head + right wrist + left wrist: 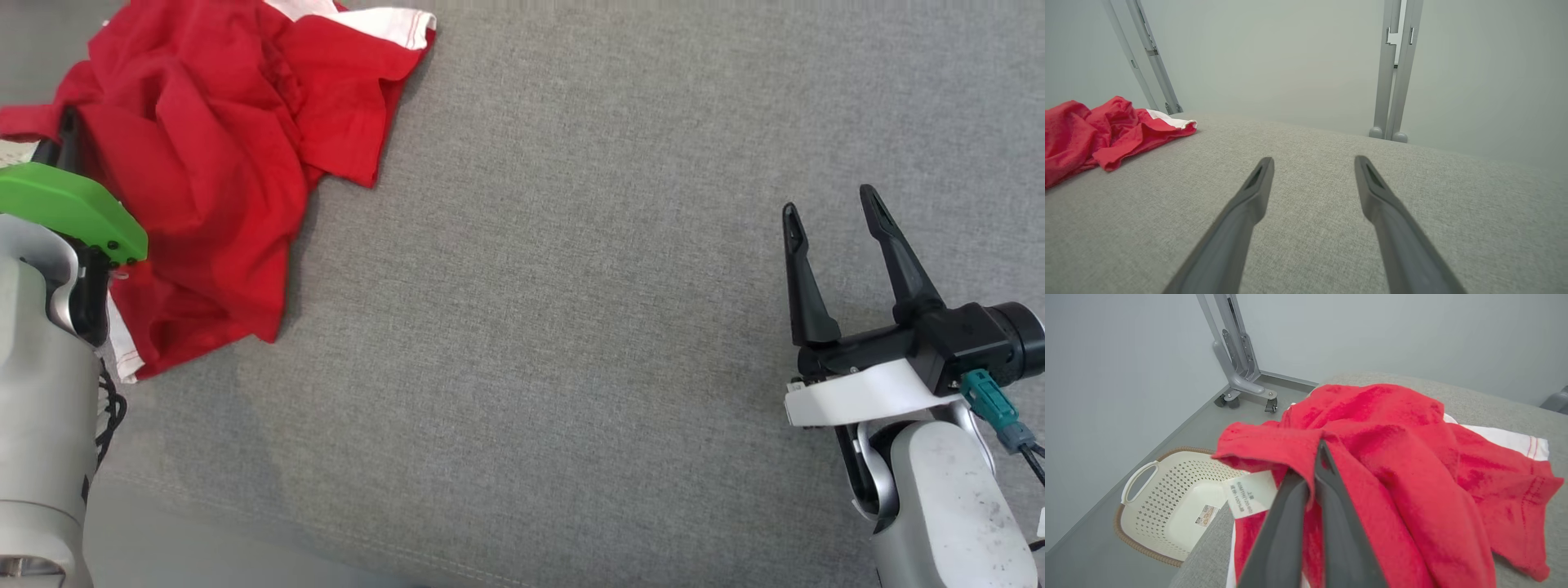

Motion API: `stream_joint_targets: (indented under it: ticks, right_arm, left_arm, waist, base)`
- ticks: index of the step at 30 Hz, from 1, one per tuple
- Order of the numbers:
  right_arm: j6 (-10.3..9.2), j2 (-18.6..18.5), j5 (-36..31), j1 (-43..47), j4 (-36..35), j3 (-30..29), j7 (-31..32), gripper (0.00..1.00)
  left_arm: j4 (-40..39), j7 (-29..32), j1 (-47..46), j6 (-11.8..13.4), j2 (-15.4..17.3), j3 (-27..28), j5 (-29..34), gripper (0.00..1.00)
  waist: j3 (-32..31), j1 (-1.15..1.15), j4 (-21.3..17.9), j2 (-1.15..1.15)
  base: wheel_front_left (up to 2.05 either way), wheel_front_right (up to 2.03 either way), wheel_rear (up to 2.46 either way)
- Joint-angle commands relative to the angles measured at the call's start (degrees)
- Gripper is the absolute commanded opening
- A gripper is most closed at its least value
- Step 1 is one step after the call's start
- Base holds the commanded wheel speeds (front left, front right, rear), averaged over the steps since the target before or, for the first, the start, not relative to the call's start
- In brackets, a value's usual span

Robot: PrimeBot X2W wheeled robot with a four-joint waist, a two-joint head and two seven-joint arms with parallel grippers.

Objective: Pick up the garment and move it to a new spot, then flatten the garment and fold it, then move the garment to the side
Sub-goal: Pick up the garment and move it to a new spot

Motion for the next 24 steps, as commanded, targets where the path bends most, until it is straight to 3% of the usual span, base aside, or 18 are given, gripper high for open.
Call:
stream_joint_targets:
  ticks: [1, 9, 17, 24]
  right_arm:
    - [-0.08, 0.22, 0.48, 0.8, 0.3, -0.23, -0.19, 1.0]
    - [-0.08, 0.84, 2.73, 3.09, 0.96, -1.05, -0.19, 1.0]
    - [-0.08, 0.91, 6.42, 5.3, 1.3, -0.03, -0.2, 1.0]
    - [-0.08, 0.85, 7.86, 5.87, 0.73, 0.11, -0.2, 1.0]
  left_arm:
    - [-1.11, -1.27, 1.25, -0.06, 0.62, -0.72, 0.51, 0.0]
    - [-14.4, -5.46, 6.18, 0.57, 2.06, -4.39, 1.93, 0.0]
    - [-38.18, -6.08, 17.17, 6.15, 1.26, -0.71, 2.75, 0.0]
    - [-56.4, -4.31, 26.53, 10.54, 0.91, -0.49, 3.31, 0.0]
  waist:
    - [-3.55, 0.0, 0.17, 0.0]
    - [-10.85, 0.0, -0.02, 0.0]
    - [-17.36, 0.0, -2.2, 0.0]
    - [-18.91, 0.0, -5.67, 0.0]
  base:
    - [0.0, 0.0, 0.0]
    - [0.0, 0.0, 0.0]
    - [0.0, 0.0, 0.0]
    - [0.0, 0.0, 0.0]
